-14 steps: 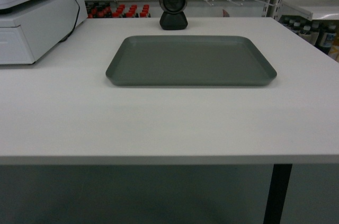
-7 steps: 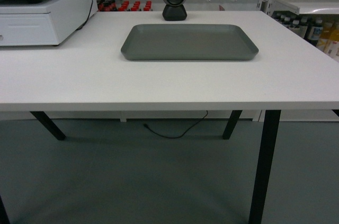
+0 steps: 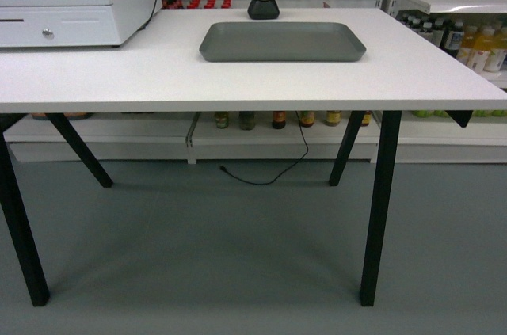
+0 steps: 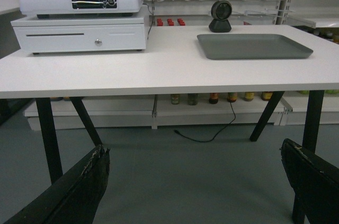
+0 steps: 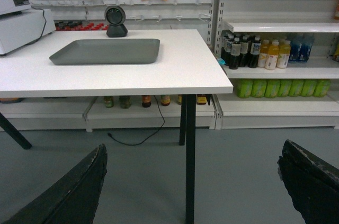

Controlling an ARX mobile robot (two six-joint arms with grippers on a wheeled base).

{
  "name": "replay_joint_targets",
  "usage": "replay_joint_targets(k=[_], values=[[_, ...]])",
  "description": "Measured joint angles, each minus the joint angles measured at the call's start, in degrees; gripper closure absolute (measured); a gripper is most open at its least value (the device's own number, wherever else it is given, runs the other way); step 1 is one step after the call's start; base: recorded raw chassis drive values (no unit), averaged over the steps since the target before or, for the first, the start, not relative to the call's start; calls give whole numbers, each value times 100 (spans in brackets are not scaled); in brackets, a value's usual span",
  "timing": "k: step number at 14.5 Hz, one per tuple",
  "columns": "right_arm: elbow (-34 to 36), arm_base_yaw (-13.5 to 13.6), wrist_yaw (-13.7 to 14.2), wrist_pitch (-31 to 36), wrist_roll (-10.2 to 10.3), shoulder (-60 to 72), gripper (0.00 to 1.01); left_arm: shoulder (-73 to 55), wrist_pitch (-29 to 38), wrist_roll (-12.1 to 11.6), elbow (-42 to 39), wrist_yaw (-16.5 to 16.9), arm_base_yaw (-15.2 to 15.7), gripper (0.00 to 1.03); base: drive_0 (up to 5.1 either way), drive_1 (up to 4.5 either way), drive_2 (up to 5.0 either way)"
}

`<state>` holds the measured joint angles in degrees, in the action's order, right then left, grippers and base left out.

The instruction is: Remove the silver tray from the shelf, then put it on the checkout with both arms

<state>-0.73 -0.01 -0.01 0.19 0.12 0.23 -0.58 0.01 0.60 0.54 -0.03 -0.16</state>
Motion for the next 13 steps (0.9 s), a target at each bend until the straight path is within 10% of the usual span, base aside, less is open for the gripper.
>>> replay_joint_targets(k=[13], values=[[0, 0, 0, -37, 0, 0, 3, 0, -20, -2, 2, 2, 0, 5, 0, 0, 0]])
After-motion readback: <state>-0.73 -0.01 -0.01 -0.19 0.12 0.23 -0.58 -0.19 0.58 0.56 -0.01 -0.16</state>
